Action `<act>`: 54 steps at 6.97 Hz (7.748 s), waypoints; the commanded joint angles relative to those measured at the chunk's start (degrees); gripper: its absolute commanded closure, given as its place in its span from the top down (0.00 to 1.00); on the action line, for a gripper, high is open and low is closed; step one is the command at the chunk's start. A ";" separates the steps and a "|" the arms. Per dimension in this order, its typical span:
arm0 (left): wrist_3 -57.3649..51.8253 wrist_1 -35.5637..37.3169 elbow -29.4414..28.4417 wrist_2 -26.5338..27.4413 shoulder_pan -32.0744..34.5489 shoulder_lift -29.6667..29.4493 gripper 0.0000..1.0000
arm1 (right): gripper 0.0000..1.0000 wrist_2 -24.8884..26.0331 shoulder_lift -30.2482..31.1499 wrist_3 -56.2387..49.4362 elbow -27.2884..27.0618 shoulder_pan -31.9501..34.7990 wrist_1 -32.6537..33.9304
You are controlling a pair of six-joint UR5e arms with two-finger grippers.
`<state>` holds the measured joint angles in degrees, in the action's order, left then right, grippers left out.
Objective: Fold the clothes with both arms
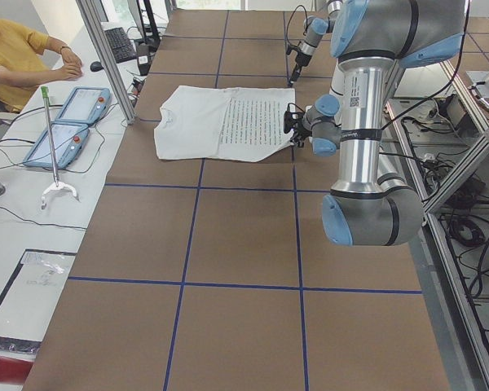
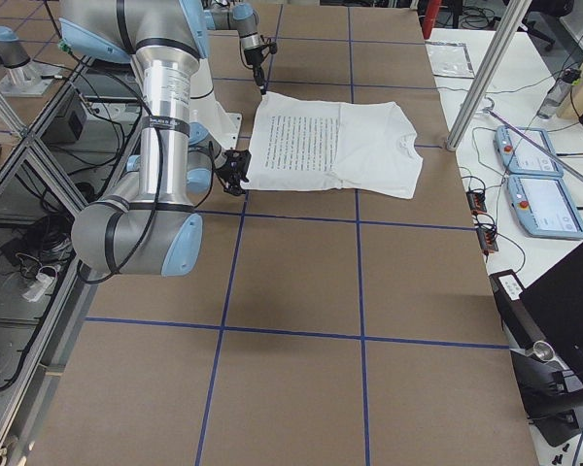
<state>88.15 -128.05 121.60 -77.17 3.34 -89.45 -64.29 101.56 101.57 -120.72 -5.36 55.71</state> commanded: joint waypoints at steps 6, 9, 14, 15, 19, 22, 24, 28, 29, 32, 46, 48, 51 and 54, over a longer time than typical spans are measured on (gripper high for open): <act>0.00 0.08 0.04 -0.08 0.09 0.06 0.00 | 0.06 0.57 -5.32 0.21 1.45 -0.53 6.69; 0.00 0.08 0.39 -0.17 0.09 -0.03 0.00 | 0.00 -0.05 -4.71 -0.06 0.05 -0.10 6.86; -1.75 12.73 17.78 -7.50 0.71 1.99 0.00 | 0.00 -7.93 -0.41 0.03 -22.10 0.17 26.21; -1.76 21.35 25.89 -10.86 1.32 1.21 0.00 | 0.00 -11.00 -0.75 0.03 -30.46 0.61 34.47; -13.39 30.14 23.73 -18.45 15.76 -10.70 0.00 | 0.00 -32.16 -24.12 -15.11 -28.92 27.94 57.50; -25.97 35.86 6.69 -29.08 36.17 -25.32 0.00 | 0.00 -39.41 -38.96 -31.47 -13.02 46.19 61.80; -29.00 34.98 -1.94 -29.00 41.12 -29.37 0.00 | 0.00 -39.51 -41.61 -34.15 -2.48 50.08 54.90; -32.52 9.94 -33.17 -28.47 43.51 -34.56 0.00 | 0.00 -38.99 -53.09 -34.42 25.80 52.55 39.40; -32.43 3.58 -41.88 -25.60 43.42 -36.74 0.00 | 0.00 -38.64 -54.26 -34.34 32.75 52.55 33.21; -32.52 -0.97 -49.35 -23.12 42.46 -37.56 0.00 | 0.00 -38.02 -53.67 -34.94 41.52 52.64 24.71; -38.17 -0.88 -24.70 -29.26 39.15 -19.49 1.00 | 1.00 -35.12 -51.82 -36.97 40.04 53.34 24.18; -30.26 -1.41 -20.44 -25.95 30.28 -14.98 1.00 | 1.00 -35.12 -51.29 -36.36 38.46 52.91 24.18; -25.14 -1.50 -21.40 -20.92 24.53 -14.44 0.87 | 1.00 -35.03 -50.85 -36.27 37.57 52.55 24.18; -23.99 -1.50 -21.32 -21.00 24.17 -14.26 0.55 | 1.00 -34.94 -50.85 -36.00 37.22 52.12 24.18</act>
<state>63.87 -129.55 100.19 -98.15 27.59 -103.70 -99.24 50.71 65.53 -83.35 46.93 79.89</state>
